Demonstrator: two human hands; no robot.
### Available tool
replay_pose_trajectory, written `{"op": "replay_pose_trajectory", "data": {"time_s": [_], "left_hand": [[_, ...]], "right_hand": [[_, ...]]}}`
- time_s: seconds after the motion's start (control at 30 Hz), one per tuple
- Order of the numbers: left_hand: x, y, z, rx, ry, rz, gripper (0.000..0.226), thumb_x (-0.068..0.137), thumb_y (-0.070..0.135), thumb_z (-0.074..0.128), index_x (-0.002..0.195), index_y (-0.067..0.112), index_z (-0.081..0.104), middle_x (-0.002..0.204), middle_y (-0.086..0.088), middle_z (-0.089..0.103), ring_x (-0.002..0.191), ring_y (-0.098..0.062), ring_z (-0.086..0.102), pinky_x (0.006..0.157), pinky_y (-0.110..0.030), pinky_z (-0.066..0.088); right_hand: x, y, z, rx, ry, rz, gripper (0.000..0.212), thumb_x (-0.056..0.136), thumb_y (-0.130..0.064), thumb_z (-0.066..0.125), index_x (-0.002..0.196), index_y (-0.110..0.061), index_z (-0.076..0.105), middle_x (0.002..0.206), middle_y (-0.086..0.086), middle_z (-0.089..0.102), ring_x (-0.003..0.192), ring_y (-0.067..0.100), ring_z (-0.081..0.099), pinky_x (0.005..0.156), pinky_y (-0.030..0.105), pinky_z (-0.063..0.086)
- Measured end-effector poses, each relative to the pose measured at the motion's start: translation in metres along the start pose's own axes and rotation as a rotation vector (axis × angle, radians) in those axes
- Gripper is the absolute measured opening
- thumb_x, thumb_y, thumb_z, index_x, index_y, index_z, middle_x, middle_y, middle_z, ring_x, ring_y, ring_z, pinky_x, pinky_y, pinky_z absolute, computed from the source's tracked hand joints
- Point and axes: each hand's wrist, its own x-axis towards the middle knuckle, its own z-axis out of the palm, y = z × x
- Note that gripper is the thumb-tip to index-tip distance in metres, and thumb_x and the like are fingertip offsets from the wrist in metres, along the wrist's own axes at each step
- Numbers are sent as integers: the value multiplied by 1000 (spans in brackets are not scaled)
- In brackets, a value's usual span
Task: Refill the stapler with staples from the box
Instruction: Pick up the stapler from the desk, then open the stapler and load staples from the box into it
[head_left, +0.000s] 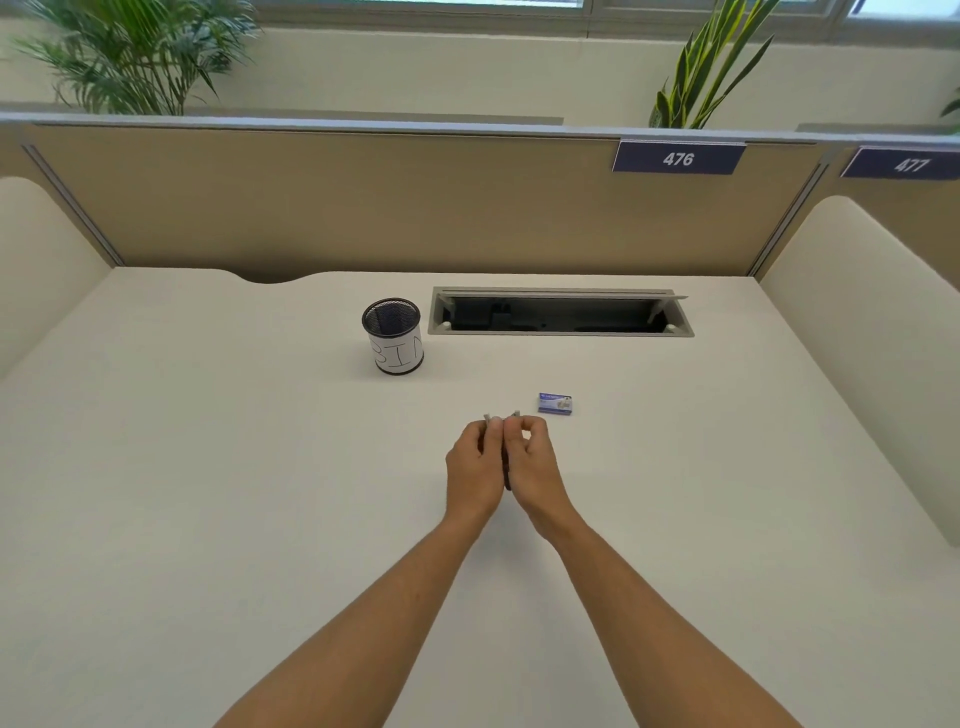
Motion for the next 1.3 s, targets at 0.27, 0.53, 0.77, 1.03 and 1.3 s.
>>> {"op": "replay_pose_trajectory", "data": {"time_s": [0.27, 0.53, 0.77, 1.03, 1.3], "left_hand": [[2, 9, 7, 41, 111, -93, 39, 99, 42, 36, 84, 14, 59, 78, 3, 65, 74, -11, 63, 61, -29, 48], [14, 22, 5, -192, 300, -281, 40, 98, 40, 28, 81, 15, 54, 81, -8, 66, 72, -23, 63, 61, -34, 49], [28, 25, -13, -459, 270, -358, 37, 101, 36, 31, 92, 16, 60, 80, -4, 74, 81, -20, 69, 78, -35, 54], [28, 40, -23, -399, 31, -358, 37, 100, 32, 33, 95, 11, 63, 74, -6, 76, 72, -17, 73, 67, -32, 55], [21, 45, -21, -244, -237, -275, 42, 100, 49, 27, 100, 30, 65, 85, 8, 77, 71, -6, 72, 57, -21, 51]], "right_hand": [[3, -8, 5, -36, 122, 59, 27, 99, -39, 41, 115, -20, 53, 106, 0, 69, 94, 10, 66, 80, 31, 55], [5, -28, 1, 260, 240, 128, 16, 104, -29, 31, 98, -17, 41, 84, 10, 70, 70, 21, 74, 56, 33, 54], [-2, -21, -21, 601, 47, 167, 12, 102, -22, 44, 97, -11, 48, 113, 19, 65, 97, 37, 69, 82, 47, 58], [-10, -15, -30, 325, -321, 224, 27, 99, -24, 49, 111, -2, 60, 106, 19, 72, 90, 38, 71, 72, 42, 59], [-10, -16, -14, 346, -284, 212, 36, 103, -32, 41, 100, -6, 66, 74, 7, 64, 56, 18, 54, 49, 27, 46]]}}
